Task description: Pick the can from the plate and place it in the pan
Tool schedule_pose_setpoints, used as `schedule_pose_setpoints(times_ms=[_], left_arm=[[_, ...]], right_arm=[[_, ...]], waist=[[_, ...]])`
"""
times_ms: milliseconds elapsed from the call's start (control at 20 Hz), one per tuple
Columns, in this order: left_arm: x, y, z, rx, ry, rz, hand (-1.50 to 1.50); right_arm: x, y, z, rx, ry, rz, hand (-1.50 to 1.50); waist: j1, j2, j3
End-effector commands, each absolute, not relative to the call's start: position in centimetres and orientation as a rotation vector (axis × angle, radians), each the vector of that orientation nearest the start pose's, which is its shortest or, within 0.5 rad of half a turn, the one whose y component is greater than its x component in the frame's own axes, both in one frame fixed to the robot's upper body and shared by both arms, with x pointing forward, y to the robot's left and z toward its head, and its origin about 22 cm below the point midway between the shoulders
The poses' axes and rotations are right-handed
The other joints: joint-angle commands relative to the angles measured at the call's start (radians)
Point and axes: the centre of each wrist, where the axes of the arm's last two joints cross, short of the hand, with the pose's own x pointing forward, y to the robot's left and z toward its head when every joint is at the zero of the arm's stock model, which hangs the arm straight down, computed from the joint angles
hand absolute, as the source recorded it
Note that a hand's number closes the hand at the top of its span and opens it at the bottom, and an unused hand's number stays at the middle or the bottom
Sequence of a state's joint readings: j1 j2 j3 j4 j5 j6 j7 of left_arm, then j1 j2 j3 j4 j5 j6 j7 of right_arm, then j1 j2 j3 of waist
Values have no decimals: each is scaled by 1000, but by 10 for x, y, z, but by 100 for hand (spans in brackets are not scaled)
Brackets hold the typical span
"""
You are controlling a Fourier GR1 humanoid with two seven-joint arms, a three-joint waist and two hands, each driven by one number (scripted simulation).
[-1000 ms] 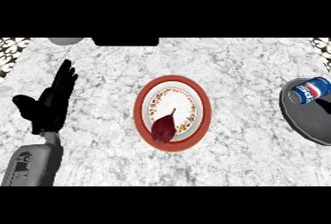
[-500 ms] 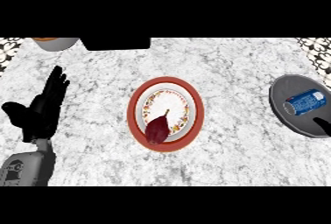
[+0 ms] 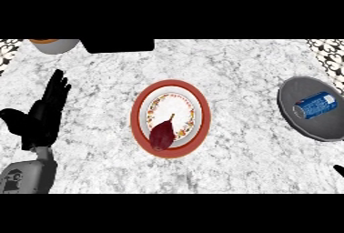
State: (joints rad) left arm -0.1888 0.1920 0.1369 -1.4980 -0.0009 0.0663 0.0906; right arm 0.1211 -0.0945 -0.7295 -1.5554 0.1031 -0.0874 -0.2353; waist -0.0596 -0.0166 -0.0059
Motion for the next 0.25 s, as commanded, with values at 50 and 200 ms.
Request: schedule_pose_setpoints(times_ms=[50,200], left_arm=[[284,296,50,233,-1592,-26,0],[300,286,61,213,-1604,-17,0]], right_arm=[[90,-381,34,-885,-1536,-373,-150],[70,-362,50,-921,-1498,-376,-150]], waist=[[23,8,3],[33,14,5]])
